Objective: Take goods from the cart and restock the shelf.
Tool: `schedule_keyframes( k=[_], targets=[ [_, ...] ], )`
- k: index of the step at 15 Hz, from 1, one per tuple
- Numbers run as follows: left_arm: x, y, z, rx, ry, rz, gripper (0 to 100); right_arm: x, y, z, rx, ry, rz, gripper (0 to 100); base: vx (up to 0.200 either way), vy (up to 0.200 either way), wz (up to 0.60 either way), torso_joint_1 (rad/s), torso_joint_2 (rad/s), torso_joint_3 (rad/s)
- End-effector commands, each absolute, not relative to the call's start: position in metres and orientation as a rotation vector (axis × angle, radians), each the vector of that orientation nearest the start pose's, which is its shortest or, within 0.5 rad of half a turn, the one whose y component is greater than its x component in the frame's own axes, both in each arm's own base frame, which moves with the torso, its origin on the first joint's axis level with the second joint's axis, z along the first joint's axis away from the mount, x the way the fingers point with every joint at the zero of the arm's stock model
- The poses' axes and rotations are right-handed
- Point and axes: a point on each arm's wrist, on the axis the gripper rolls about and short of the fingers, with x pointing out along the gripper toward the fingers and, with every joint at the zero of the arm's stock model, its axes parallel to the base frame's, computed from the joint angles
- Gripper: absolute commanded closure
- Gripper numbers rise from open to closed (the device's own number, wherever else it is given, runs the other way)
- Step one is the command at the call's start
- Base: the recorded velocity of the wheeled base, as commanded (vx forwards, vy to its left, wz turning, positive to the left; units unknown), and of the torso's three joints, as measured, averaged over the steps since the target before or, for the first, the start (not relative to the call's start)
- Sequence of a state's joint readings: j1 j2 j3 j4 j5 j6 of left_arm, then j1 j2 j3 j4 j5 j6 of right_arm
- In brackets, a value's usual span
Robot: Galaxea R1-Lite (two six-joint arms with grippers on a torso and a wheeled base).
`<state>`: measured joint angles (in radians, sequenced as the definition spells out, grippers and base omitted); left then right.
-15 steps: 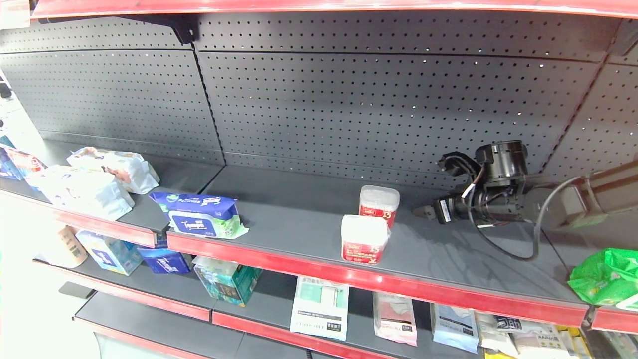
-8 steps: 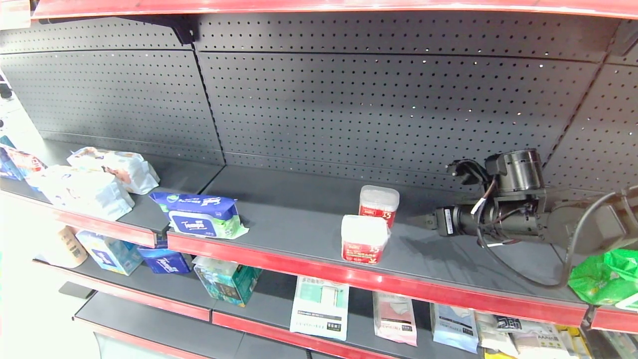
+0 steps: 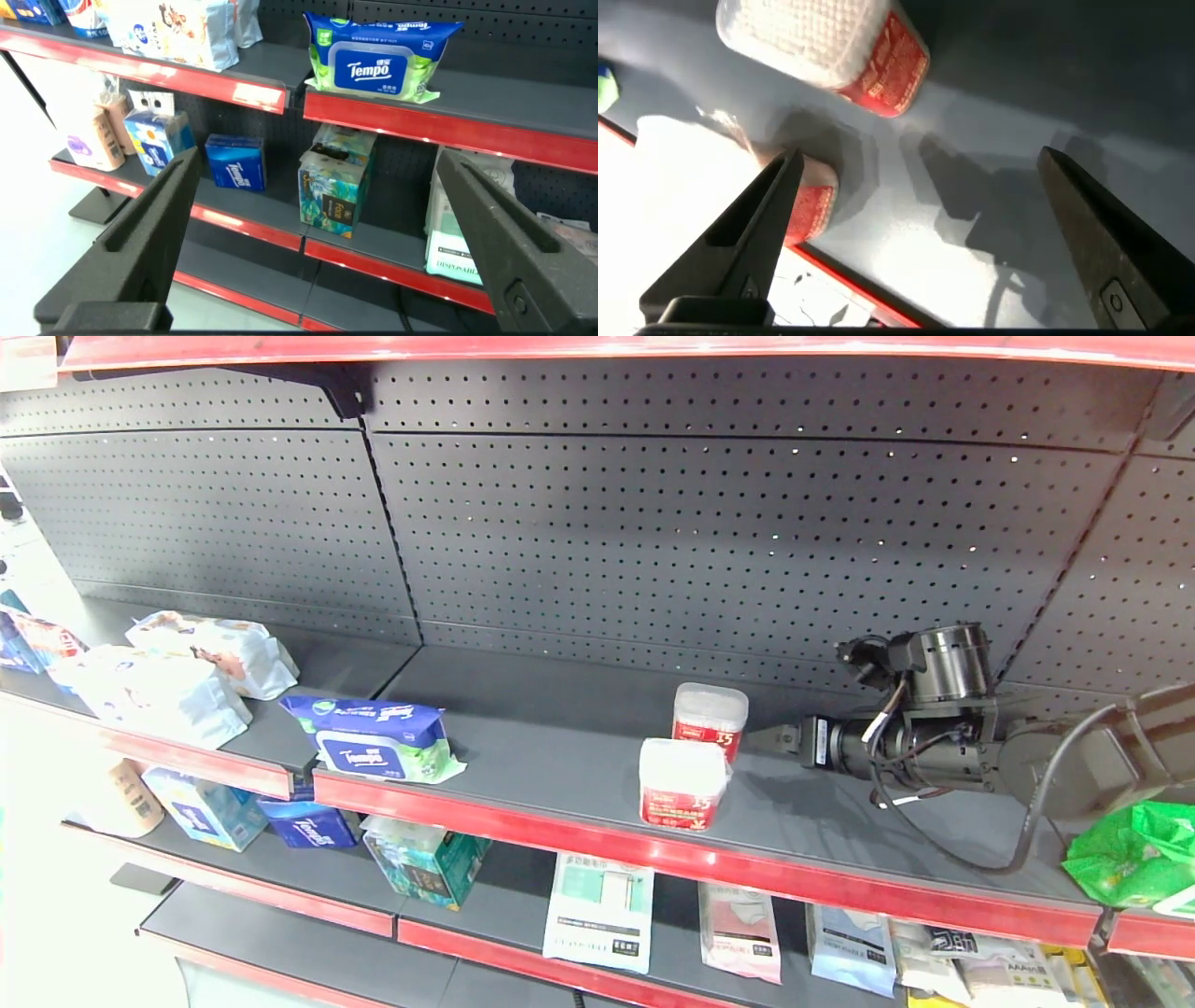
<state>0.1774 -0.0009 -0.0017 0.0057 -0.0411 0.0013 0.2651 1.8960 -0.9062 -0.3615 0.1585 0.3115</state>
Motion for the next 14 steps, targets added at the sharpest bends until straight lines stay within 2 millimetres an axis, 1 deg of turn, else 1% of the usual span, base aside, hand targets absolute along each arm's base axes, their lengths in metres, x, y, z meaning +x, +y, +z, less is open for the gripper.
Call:
schedule_keyframes(
  k=[1,5,7,10,13,14],
  targets=[
    [-0.022,-0.005,0.075,0.001,0.005,0.137,0,0.330,0.095,0.119,0.282,0.689,0.307,0,0.000,0.000,0.00,0.000,0.00,0.000],
    [-0.022,-0.005,0.075,0.001,0.005,0.137,0,0.334,0.099,0.119,0.309,0.692,0.312,0,0.000,0.000,0.00,0.000,0.00,0.000],
    [-0.022,-0.005,0.075,0.001,0.005,0.137,0,0.334,0.107,0.117,0.303,0.700,0.338,0,0.000,0.000,0.00,0.000,0.00,0.000],
    [-0.022,-0.005,0.075,0.001,0.005,0.137,0,0.332,0.115,0.117,0.312,0.706,0.353,0,0.000,0.000,0.00,0.000,0.00,0.000],
    [-0.022,-0.005,0.075,0.001,0.005,0.137,0,0.336,0.120,0.115,0.316,0.708,0.361,0,0.000,0.000,0.00,0.000,0.00,0.000],
    [-0.022,-0.005,0.075,0.001,0.005,0.137,0,0.340,0.122,0.114,0.319,0.705,0.361,0,0.000,0.000,0.00,0.000,0.00,0.000]
  ],
)
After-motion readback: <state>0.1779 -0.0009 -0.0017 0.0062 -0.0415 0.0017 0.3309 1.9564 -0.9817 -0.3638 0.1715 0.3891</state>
